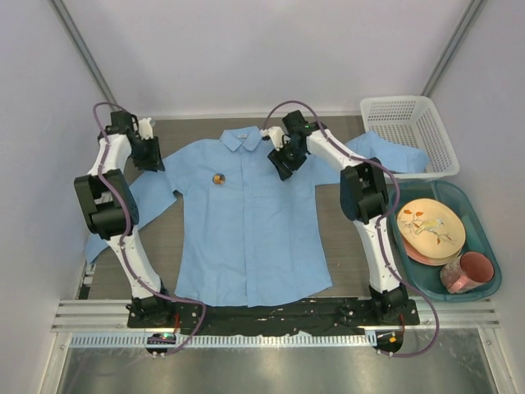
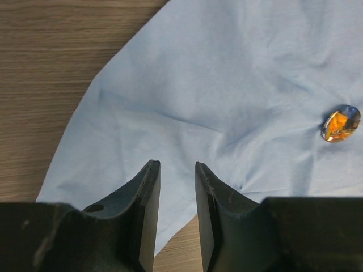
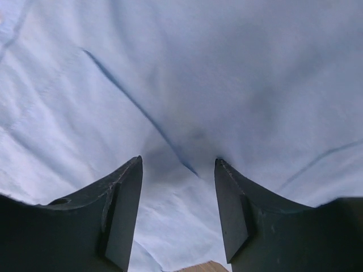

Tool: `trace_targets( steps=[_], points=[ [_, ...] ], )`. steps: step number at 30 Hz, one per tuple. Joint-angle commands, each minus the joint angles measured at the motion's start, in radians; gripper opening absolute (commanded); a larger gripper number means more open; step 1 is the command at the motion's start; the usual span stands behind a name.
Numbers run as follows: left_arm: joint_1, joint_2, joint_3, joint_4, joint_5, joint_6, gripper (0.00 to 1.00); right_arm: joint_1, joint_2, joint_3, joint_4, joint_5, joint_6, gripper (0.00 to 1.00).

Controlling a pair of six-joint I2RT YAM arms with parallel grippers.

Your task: Pin the brooch onto the clothing

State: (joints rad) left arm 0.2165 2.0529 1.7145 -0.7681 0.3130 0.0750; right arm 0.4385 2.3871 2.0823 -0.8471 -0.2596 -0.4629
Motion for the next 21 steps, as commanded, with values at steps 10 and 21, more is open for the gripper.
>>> trace_targets(
  steps=[10,21],
  points=[
    [0.122,0.133,0.013,-0.031,-0.140,-0.014,0.33,-0.072,0.001,-0.067,0.026,0.106,-0.003,0.57],
    [0.138,0.116,0.019,-0.001,-0.162,0.045,0.38,-0.098,0.009,-0.077,0.025,0.145,-0.034,0.57]
  ],
)
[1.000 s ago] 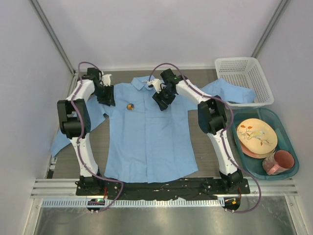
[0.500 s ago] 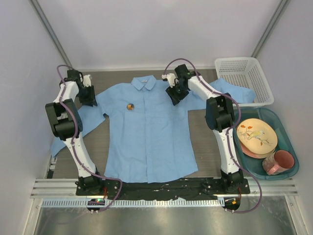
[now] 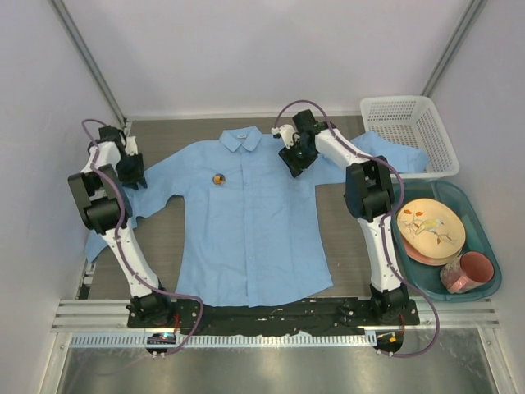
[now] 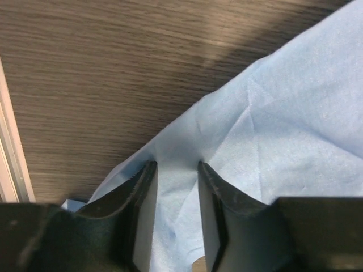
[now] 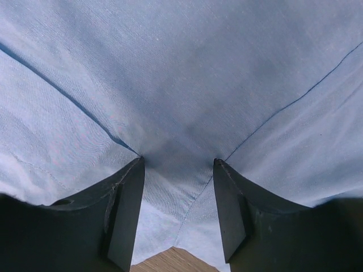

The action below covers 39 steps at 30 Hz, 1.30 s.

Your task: Pin the brooch onto the clothing

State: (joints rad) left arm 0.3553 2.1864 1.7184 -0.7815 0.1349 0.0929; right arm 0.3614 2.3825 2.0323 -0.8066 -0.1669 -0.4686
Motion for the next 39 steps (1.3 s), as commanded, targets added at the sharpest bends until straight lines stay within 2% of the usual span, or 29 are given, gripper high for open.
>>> trace_targets(
  steps=[1,6,8,9,10,11,13,16,19,21,23,24,27,28,33,39],
  points=[
    [-0.003,-0.030,0.014,0.024,0.037,0.027,0.41,-0.019,0.014,-0.011,-0.017,0.044,-0.028,0.58],
    [-0.058,-0.115,0.076,0.051,0.114,0.051,0.50,-0.016,-0.003,0.071,-0.042,-0.038,-0.018,0.65],
    [-0.082,-0.137,0.133,0.036,0.129,0.057,0.70,-0.018,-0.022,0.095,-0.036,-0.063,-0.004,0.73],
    [-0.108,-0.140,0.157,0.025,0.131,0.057,0.73,-0.018,-0.032,0.103,-0.034,-0.081,0.004,0.75],
    [-0.121,-0.140,0.185,0.013,0.129,0.059,0.92,-0.018,-0.060,0.111,-0.022,-0.088,0.014,0.81],
    [-0.134,-0.136,0.260,-0.037,0.127,0.060,0.98,-0.018,-0.072,0.114,-0.013,-0.094,0.034,0.85],
    [-0.170,-0.108,0.343,-0.099,0.126,0.062,1.00,-0.016,-0.127,0.112,0.027,-0.102,0.057,0.91],
    [-0.210,-0.068,0.524,-0.215,0.120,0.059,1.00,-0.021,-0.198,0.103,0.085,-0.112,0.108,0.95],
    [-0.230,-0.091,0.573,-0.237,0.112,-0.011,1.00,-0.025,-0.246,0.079,0.136,-0.117,0.153,0.96],
    [-0.243,-0.118,0.538,-0.200,0.082,-0.073,1.00,-0.035,-0.281,0.050,0.148,-0.121,0.189,0.96],
    [-0.271,-0.154,0.505,-0.171,0.042,-0.087,1.00,-0.041,-0.314,0.013,0.191,-0.090,0.303,0.96],
    [-0.283,-0.161,0.489,-0.167,-0.019,-0.087,1.00,-0.044,-0.327,-0.035,0.202,-0.068,0.341,0.96],
    [-0.338,-0.207,0.390,-0.144,-0.079,-0.068,1.00,-0.049,-0.382,-0.171,0.236,0.016,0.433,0.96],
    [-0.346,-0.249,0.295,-0.101,-0.078,-0.067,1.00,-0.053,-0.403,-0.216,0.262,0.030,0.455,0.96],
    [-0.435,-0.344,0.026,0.031,-0.066,-0.117,1.00,-0.058,-0.537,-0.518,0.388,0.087,0.467,0.96],
    [-0.503,-0.450,-0.196,0.131,-0.113,-0.147,1.00,-0.055,-0.617,-0.652,0.397,0.104,0.411,0.96]
  ],
)
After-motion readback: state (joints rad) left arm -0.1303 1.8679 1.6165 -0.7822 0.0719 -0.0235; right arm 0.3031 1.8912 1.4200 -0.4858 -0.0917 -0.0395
